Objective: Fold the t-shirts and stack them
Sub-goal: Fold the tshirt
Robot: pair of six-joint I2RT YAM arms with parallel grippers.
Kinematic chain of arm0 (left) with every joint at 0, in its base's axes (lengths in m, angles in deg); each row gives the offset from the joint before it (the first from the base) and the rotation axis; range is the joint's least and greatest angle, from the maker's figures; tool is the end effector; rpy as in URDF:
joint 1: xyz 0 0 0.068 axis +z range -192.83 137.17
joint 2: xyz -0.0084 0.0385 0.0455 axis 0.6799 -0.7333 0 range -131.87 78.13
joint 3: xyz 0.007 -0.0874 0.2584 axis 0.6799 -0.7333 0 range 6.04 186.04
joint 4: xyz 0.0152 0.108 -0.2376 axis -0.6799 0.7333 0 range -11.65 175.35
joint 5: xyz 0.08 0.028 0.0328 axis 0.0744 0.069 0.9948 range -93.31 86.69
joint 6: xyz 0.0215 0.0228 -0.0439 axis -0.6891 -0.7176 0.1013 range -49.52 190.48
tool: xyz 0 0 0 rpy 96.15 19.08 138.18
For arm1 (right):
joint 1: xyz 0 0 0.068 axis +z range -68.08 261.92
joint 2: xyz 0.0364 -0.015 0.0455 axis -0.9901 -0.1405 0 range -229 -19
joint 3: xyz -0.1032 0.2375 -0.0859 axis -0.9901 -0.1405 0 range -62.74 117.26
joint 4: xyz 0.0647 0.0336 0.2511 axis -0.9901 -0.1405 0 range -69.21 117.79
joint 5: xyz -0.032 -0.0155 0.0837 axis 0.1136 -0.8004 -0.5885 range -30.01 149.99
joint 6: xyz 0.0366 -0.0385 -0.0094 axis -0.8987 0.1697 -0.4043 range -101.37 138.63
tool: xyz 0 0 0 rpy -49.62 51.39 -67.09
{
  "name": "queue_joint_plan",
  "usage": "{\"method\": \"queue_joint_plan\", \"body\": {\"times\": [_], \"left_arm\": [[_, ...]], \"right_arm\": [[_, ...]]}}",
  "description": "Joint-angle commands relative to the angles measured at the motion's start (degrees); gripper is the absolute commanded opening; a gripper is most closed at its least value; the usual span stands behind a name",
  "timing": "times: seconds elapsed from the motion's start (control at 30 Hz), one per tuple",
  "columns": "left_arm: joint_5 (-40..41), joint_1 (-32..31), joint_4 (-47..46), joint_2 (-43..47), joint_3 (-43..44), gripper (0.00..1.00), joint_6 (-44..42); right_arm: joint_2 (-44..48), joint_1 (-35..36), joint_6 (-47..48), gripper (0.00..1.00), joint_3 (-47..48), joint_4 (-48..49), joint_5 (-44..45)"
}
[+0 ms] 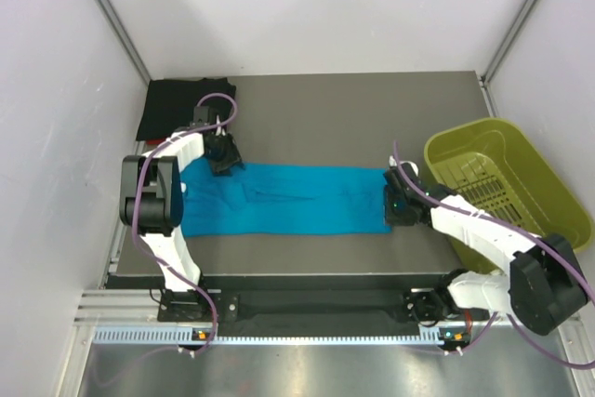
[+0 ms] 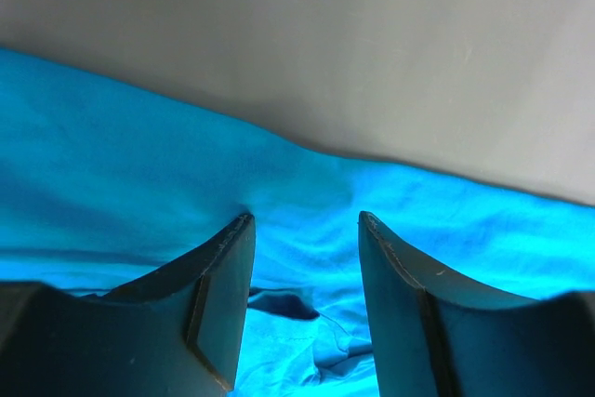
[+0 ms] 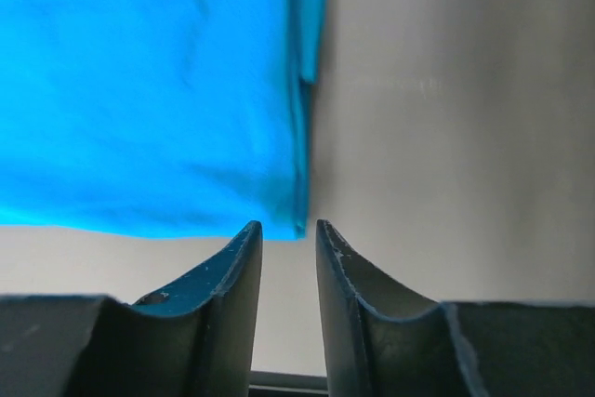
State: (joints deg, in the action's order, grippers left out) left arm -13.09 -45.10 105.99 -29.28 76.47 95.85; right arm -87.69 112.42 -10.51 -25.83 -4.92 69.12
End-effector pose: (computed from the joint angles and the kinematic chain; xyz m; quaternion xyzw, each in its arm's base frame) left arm 0.3771 -0.0208 0.1675 -0.1763 0.9561 -0.1330 0.1926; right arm 0.1847 0.1022 0.1829 0.0061 0.9724 0.0421 0.2295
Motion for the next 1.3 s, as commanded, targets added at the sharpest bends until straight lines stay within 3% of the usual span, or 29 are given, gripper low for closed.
{"method": "queue_joint_plan", "body": {"times": [0.0,0.4,0.67,0.77,0.87,1.27], "left_arm": [[4.16,1.56,0.13,-2.45,0.58,0.54,-1.55],[-5.06,-3.53,-1.35,1.95,6.2,0.54,-0.05],[-13.5,-9.95,-9.79,-4.46,7.26,0.54,1.62],[-13.16,-10.04,-11.37,-6.66,6.39,0.54,1.79],[-11.76,-9.96,-11.21,-8.59,5.86,0.54,0.92],[-9.47,-9.95,-11.55,-12.82,4.98,0.54,0.3]], "right_arm": [[-1.18,-0.18,0.58,0.31,4.93,1.06,1.42],[-8.92,-0.53,1.2,0.28,5.11,4.94,1.68],[-8.22,-0.53,0.85,0.15,3.35,4.67,2.65],[-7.43,-0.62,0.58,0.11,2.3,4.67,2.57],[-6.46,-0.53,0.58,0.0,1.59,3.97,2.3],[-1.72,-0.44,-1.0,0.0,-1.22,2.21,1.51]]}}
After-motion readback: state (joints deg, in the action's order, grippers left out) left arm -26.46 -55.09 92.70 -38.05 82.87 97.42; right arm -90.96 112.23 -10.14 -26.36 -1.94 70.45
